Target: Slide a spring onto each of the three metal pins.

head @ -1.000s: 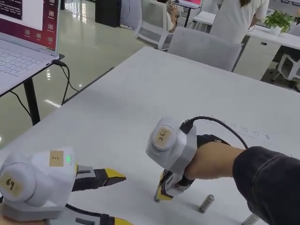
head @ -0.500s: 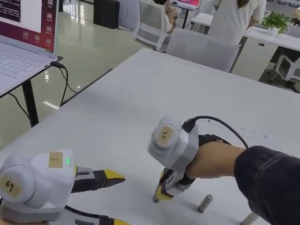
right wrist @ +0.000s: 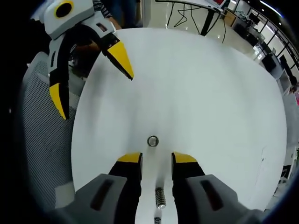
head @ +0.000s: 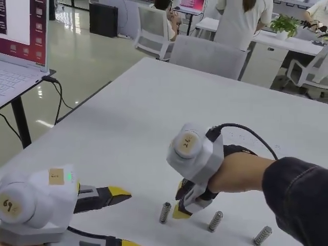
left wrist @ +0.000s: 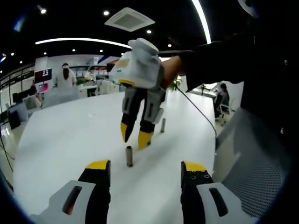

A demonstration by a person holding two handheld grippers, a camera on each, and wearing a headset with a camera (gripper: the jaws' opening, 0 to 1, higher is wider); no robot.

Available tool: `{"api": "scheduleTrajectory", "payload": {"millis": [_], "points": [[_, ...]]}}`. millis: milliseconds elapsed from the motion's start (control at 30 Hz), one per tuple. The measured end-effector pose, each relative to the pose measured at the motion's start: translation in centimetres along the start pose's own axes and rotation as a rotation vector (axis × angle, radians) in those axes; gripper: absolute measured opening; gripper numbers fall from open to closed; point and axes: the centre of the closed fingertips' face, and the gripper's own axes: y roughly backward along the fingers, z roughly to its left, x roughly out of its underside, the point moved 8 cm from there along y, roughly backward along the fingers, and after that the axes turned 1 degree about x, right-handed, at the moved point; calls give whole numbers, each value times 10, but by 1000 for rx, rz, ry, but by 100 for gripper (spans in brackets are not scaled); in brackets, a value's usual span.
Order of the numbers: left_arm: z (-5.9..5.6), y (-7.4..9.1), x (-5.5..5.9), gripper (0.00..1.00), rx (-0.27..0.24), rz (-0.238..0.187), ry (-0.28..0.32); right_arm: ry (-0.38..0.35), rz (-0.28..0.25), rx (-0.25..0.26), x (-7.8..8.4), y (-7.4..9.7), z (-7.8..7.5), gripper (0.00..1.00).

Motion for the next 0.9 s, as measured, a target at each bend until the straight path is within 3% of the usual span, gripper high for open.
{"api": "scheduleTrajectory", "payload": {"millis": [500, 900], "points": [[4, -6, -5, 58, 1, 4, 13, -113, -93, 67, 29, 22, 1, 39], [7, -12, -9, 59, 4, 2, 22, -216, -201, 138, 54, 35, 4, 55]]}}
